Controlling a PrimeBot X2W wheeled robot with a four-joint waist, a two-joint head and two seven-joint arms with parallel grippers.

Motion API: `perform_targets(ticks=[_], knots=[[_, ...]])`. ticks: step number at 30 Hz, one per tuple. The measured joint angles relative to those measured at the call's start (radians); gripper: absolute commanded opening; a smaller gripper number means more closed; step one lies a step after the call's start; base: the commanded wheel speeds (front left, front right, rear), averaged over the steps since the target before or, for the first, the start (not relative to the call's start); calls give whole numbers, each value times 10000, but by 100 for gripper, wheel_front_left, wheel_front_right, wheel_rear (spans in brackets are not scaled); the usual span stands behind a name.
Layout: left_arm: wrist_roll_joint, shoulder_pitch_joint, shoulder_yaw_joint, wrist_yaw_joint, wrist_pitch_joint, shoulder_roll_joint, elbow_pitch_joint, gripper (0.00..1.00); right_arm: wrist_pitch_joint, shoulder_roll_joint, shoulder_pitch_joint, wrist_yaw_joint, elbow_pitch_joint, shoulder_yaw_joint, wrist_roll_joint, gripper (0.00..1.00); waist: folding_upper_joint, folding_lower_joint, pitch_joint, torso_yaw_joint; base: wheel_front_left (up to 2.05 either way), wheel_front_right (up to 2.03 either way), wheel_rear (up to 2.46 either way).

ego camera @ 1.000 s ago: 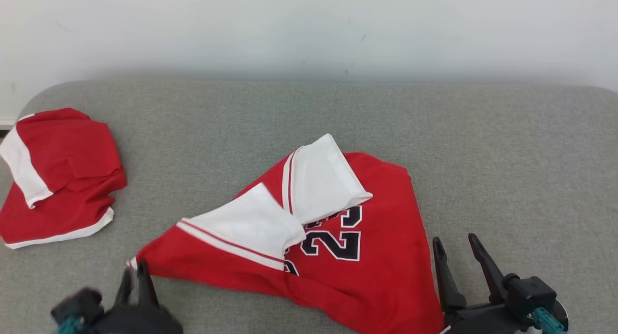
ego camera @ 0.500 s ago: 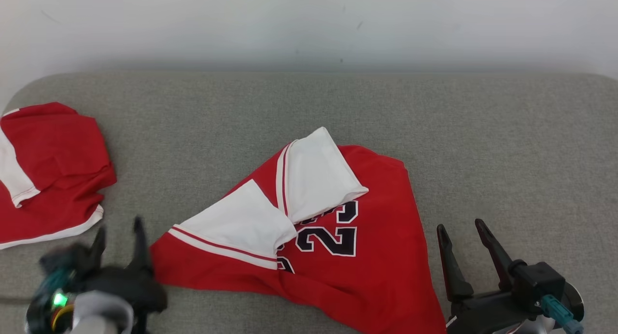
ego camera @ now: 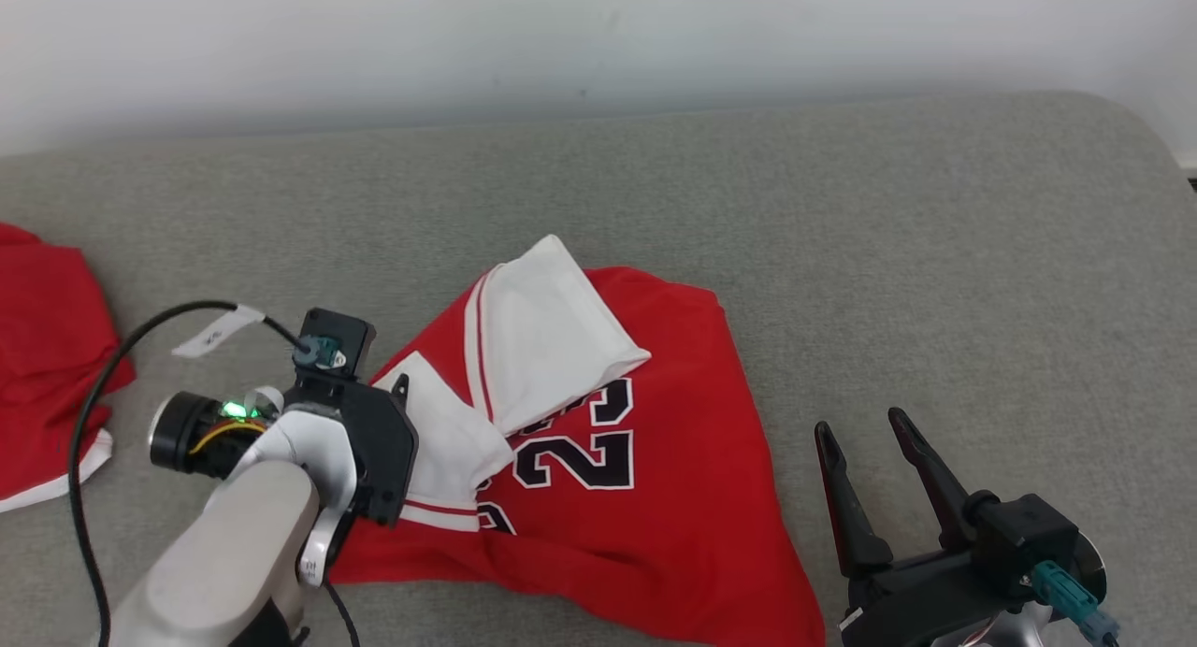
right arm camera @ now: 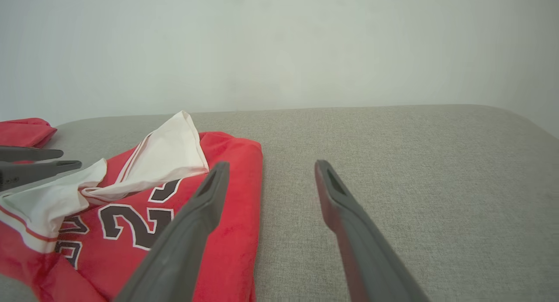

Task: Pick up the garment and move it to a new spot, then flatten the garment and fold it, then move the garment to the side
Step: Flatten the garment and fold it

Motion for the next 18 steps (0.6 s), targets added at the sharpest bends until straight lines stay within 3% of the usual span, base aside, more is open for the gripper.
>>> perform_targets(ticks=[4,10,13,18], knots=[[205,-542,-232,-96,278,-23,639,100,-56,0,-17,0,10,-6,46,100,0,0,236,-254,0,0,0],[232,-1145,-531,-631,725,-182,1484,100,-196,2,-198,0,75,29,94,100,0,0,620,-527,0,0,0],[232,-1252,-608,-717,757,-222,1661,91,-221,2,-201,0,109,8,98,100,0,1,690,-570,0,0,0],[391,-1261,-811,-704,619,-284,1751,100,-236,0,-198,0,176,-17,98,100,0,1,620,-525,0,0,0]])
